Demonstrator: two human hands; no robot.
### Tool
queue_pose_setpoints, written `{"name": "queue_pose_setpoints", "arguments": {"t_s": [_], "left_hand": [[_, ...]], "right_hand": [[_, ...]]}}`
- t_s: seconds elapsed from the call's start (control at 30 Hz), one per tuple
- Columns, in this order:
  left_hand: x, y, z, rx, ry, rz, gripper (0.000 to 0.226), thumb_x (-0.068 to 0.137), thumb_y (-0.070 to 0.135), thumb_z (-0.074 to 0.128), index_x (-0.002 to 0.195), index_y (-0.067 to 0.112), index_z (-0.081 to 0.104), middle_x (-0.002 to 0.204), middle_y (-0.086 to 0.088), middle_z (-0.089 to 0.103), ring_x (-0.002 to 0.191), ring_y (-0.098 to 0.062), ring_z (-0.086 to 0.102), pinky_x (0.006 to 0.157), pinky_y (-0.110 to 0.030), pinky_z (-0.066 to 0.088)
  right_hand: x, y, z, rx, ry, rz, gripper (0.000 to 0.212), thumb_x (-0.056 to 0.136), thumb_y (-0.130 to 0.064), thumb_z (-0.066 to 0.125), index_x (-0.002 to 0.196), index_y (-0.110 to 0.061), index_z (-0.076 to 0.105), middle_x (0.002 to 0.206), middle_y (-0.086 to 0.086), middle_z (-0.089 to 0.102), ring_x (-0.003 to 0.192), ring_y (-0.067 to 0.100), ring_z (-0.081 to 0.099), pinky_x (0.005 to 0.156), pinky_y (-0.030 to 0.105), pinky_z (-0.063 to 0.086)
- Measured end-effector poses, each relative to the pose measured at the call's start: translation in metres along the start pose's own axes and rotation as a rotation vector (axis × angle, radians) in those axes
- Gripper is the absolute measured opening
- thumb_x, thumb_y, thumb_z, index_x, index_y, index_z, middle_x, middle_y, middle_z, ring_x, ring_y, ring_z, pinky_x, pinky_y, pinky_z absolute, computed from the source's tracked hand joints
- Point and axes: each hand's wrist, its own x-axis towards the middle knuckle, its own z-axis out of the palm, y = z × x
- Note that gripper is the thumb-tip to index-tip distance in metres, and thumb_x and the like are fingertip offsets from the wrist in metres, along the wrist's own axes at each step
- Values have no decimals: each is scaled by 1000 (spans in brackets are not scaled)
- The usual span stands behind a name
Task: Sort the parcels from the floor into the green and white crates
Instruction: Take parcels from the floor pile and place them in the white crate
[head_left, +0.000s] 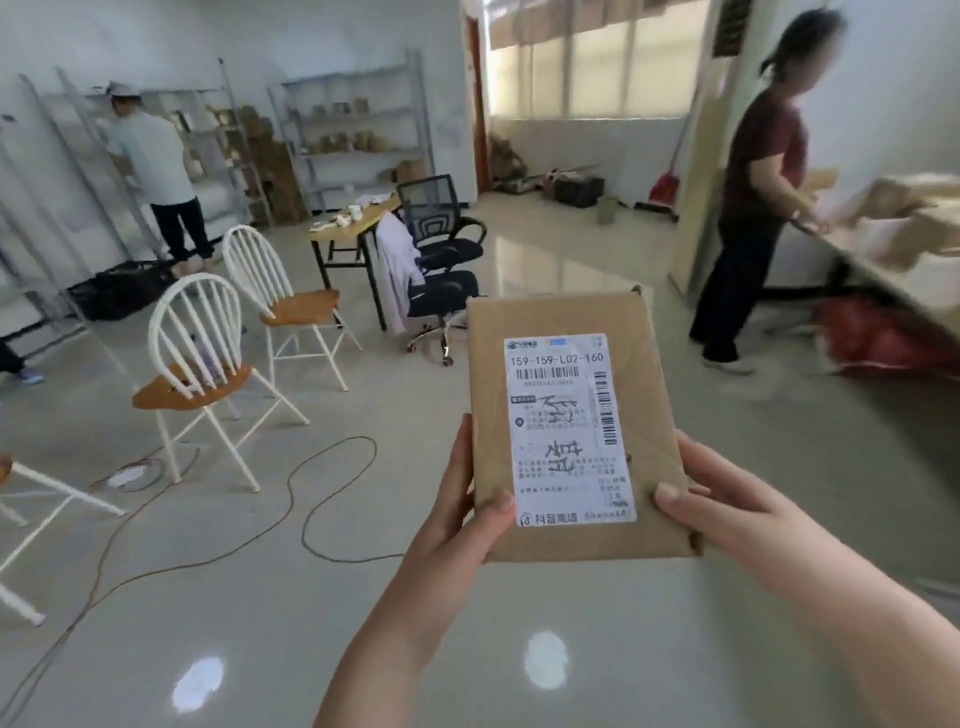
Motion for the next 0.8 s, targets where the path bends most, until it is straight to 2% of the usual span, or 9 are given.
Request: {"name": "queue_pose_setpoints", "arguments": {"t_s": [0.1, 0.23, 0.4, 0.5, 0.57, 0.67, 0.7, 0.8], "left_hand": [[35, 5, 68, -17, -145, 35, 67, 73, 57, 61, 127, 74, 25, 134, 34, 48, 123, 8, 48, 110, -41, 35], [70, 4, 156, -24, -323, 44, 69, 69, 58, 61, 126, 75, 26, 130, 34, 51, 120, 8, 50, 108, -37, 36], [94, 0, 260, -27, -589, 60, 64, 72, 54, 59, 124, 75, 28, 132, 32, 52, 121, 6, 50, 107, -40, 38], [100, -5, 316, -27, -759, 55, 65, 74, 53, 59, 128, 72, 28, 134, 27, 52, 125, 2, 49, 107, -41, 37], [103, -13, 352, -26, -870, 54, 71, 73, 53, 60, 133, 68, 25, 135, 26, 52, 125, 3, 49, 104, -35, 42], [103, -25, 408, -57, -1015, 6, 83, 63, 51, 65, 136, 60, 25, 130, 31, 54, 117, 10, 52, 86, -10, 47], [101, -27, 425, -61, -1064, -17, 83, 60, 52, 66, 132, 62, 26, 126, 35, 54, 115, 12, 53, 82, -6, 46], [90, -28, 474, -60, -1224, -80, 77, 63, 52, 70, 125, 70, 29, 125, 36, 55, 114, 10, 54, 81, -9, 46]], "right_hand": [[-32, 4, -64, 24, 147, -3, 56, 72, -41, 65, 124, -54, 51, 125, -16, 62, 108, 9, 64, 88, 24, 52], [-87, 12, -133, 39, 314, 38, 60, 71, -42, 66, 127, -53, 48, 125, -14, 63, 109, 14, 64, 93, 35, 52], [-165, 23, -190, 46, 576, 107, 60, 73, -41, 64, 128, -54, 43, 121, -20, 63, 106, 8, 65, 88, 31, 53], [-215, 28, -208, 108, 703, 130, 61, 76, -44, 70, 129, -55, 41, 121, -20, 64, 108, 7, 64, 82, 21, 54], [-247, 31, -212, 133, 753, 148, 66, 74, -49, 73, 128, -61, 38, 124, -19, 62, 112, 8, 61, 86, 21, 52], [-294, 38, -214, 195, 903, 172, 68, 68, -44, 78, 124, -61, 44, 129, -19, 58, 116, 11, 60, 90, 27, 51], [-309, 41, -214, 197, 963, 180, 69, 67, -44, 79, 124, -60, 45, 132, -19, 56, 117, 11, 59, 91, 27, 51], [-351, 43, -210, 203, 1125, 222, 62, 70, -45, 76, 120, -65, 46, 132, -24, 54, 118, 9, 58, 90, 24, 51]]}}
